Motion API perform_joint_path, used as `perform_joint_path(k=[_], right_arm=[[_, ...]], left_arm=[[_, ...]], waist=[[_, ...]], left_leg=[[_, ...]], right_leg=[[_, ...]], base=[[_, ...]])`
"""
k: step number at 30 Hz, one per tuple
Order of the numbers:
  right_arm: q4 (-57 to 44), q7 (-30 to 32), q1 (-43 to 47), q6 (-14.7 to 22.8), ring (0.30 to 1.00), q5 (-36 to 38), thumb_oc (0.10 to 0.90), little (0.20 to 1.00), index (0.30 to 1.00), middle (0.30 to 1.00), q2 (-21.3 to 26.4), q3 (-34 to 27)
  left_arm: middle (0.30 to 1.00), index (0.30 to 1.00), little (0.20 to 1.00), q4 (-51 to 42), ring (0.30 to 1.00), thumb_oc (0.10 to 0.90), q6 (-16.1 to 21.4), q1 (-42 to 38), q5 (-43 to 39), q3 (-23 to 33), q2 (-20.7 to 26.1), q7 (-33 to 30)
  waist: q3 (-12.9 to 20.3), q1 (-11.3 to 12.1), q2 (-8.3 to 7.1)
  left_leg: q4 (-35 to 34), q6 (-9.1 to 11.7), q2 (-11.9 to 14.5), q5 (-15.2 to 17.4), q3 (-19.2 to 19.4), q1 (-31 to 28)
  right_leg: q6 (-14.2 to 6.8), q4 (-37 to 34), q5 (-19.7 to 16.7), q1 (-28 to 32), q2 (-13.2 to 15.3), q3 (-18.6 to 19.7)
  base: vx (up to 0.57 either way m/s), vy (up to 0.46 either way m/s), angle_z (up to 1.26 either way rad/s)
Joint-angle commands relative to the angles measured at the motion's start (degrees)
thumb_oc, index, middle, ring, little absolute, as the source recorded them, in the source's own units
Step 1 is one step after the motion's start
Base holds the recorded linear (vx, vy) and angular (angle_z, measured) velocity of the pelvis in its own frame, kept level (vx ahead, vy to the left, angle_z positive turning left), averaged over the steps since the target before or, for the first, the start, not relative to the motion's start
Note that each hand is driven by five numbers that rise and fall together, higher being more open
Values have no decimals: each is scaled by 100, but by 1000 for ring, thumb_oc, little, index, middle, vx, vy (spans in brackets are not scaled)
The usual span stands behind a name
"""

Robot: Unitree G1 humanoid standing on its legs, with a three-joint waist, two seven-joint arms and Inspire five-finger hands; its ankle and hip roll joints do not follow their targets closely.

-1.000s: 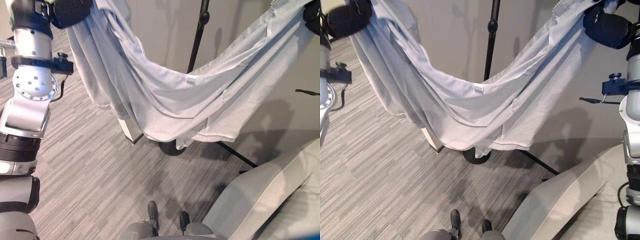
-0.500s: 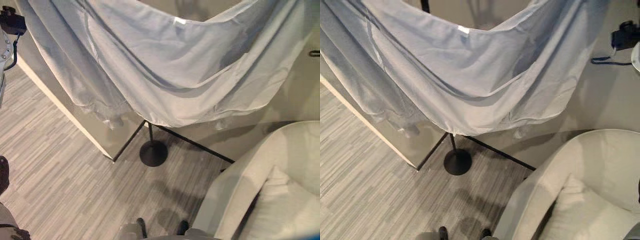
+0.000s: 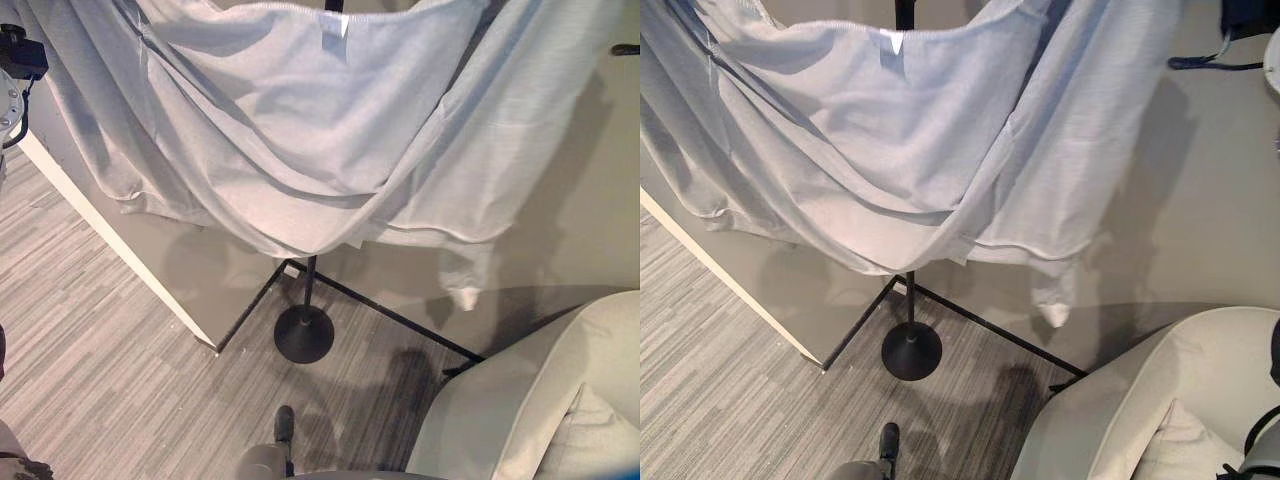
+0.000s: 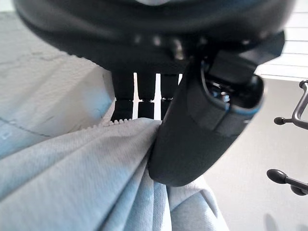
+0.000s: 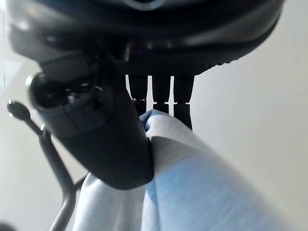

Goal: Hang the clothes on the sofa on the clothes rack.

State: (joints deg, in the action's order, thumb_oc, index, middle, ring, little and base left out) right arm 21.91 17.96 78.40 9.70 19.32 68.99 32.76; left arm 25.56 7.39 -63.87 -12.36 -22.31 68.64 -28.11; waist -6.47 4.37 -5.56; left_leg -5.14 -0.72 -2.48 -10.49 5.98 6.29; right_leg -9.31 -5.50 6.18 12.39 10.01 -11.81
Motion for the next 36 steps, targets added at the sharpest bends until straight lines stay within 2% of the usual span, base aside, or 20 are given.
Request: perform_joint_path(k=[1,4,6,9,15,18,22,24,26,28,30,31,36], right_arm=[[896,466,1429,-10,300,-159,400,300,300,300,118,566],[1426,394,1981,-172,300,-338,400,300,300,300,89,1211],[1670,398,2113,-306,300,-447,400,300,300,300,64,1367],[1558,432,1844,-378,300,-540,400,300,300,300,95,1075],[1749,420,2120,-401,300,-543,400,300,300,300,91,1322],[1986,399,2422,-410,300,-532,400,300,300,300,-6,1600],[2110,356,2543,-429,300,-602,400,300,300,300,-120,1772],[1892,216,2116,-501,300,-863,400,300,300,300,-217,1650],[1823,173,1901,-502,300,-915,400,300,300,300,-253,1538],[1619,33,1239,-540,300,-1039,400,300,300,300,-379,1184],[1543,-44,723,-539,300,-1126,400,300,300,300,-551,922],[1585,-108,315,-556,300,-1219,400,300,300,300,-787,769],[1521,-170,-631,-607,300,-1481,400,300,300,300,-1226,274]], left_arm=[[300,300,300,892,300,400,-51,-1242,80,-168,490,-285],[300,300,300,1100,300,400,-45,-1704,81,-634,316,-246],[300,300,300,1083,300,400,-25,-1781,72,-671,148,-255],[300,300,300,717,300,400,-32,-1567,162,-451,-13,-277],[300,300,300,877,300,400,-71,-1910,199,-797,-64,-227],[300,300,300,1215,300,400,-120,-2252,291,-1176,-171,-197],[300,300,300,1494,300,400,-173,-2256,349,-1301,-315,-121],[300,300,300,1489,300,400,-228,-1718,439,-997,-543,-26],[300,300,300,1475,300,400,-233,-1513,483,-895,-626,18],[300,300,300,1492,300,400,-269,-1006,546,-632,-781,139],[300,300,300,1556,300,400,-297,-738,620,-536,-915,211],[300,300,300,1718,300,400,-359,-496,698,-463,-1083,294],[300,300,300,1919,300,400,-420,-34,852,-336,-1339,441]], waist=[[497,89,89],[451,97,62],[421,70,80],[438,17,157],[464,-39,207],[478,-80,236],[462,-117,250],[393,-140,264],[378,-145,267],[312,-148,271],[235,-137,282],[140,-128,298],[-39,-111,316]], left_leg=[[14,608,393,1209,413,-927],[14,613,413,1205,477,-883],[14,604,421,1228,482,-882],[14,588,403,1287,429,-923],[14,593,406,1312,442,-1004],[14,599,398,1323,449,-1017],[14,598,398,1317,449,-992],[14,580,394,1310,455,-921],[14,573,394,1310,456,-909],[14,554,392,1322,453,-894],[14,545,398,1317,449,-872],[14,535,400,1310,442,-848],[14,515,412,1277,414,-774]], right_leg=[[-153,50,-399,-566,-444,-22],[-177,50,-445,-665,-438,-48],[-183,50,-435,-697,-436,-71],[-180,50,-400,-677,-438,-122],[-195,50,-380,-632,-455,-144],[-201,50,-379,-620,-454,-165],[-205,50,-392,-650,-449,-177],[-198,50,-411,-733,-441,-170],[-197,50,-416,-750,-439,-164],[-184,50,-418,-773,-437,-150],[-172,50,-415,-799,-436,-153],[-160,50,-425,-826,-430,-152],[-132,50,-446,-902,-426,-146]], base=[[13,11,-12],[11,-3,-16],[38,-10,-21],[87,-20,-5],[41,-14,2],[45,-9,-2],[18,-7,-4],[-10,-1,-9],[-14,2,-12],[-19,4,-6],[-47,2,-6],[-66,0,-1],[-53,2,3]])
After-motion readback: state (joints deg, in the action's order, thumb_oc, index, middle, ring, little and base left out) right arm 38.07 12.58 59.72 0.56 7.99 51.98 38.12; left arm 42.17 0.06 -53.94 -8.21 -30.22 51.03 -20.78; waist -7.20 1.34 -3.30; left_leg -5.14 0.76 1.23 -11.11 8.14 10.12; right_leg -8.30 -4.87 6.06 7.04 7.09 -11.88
